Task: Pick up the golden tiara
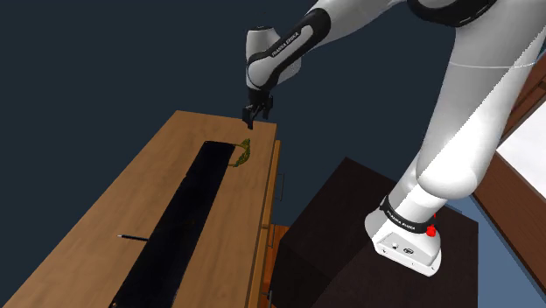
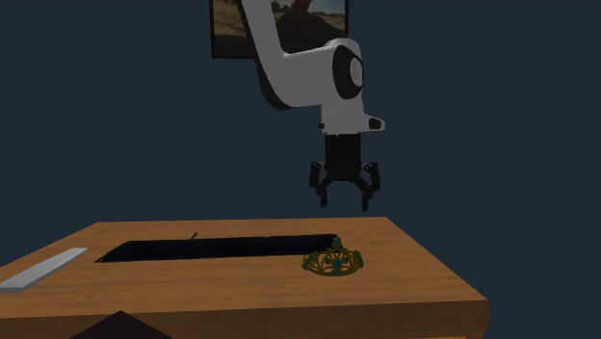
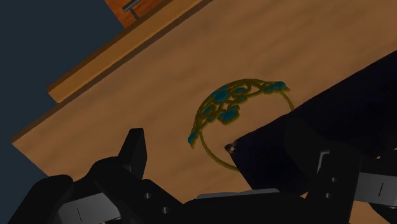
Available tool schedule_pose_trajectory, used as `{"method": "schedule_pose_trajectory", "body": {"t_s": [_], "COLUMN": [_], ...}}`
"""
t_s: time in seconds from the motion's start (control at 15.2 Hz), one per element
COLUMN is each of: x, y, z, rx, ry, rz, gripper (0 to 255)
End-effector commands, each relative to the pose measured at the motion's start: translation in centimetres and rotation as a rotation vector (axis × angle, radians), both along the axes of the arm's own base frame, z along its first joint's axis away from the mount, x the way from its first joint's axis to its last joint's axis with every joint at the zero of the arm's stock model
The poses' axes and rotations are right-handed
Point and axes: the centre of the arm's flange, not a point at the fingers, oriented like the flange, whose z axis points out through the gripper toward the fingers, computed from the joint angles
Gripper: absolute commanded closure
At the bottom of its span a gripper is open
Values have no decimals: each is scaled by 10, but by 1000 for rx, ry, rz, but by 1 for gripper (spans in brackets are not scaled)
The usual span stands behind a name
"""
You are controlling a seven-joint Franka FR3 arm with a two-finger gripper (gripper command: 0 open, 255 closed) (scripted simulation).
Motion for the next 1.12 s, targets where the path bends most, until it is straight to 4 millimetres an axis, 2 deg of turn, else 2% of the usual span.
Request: {"method": "schedule_pose_trajectory", "body": {"t_s": [0.0,0.59,1.06], "x": [15,87,90], "y": [-2,-14,-15], "z": [-21,-118,-154], "rx": [2,11,11], "ry": [4,24,25], "rz": [-7,-37,-38], "gripper": [0,0,0]}}
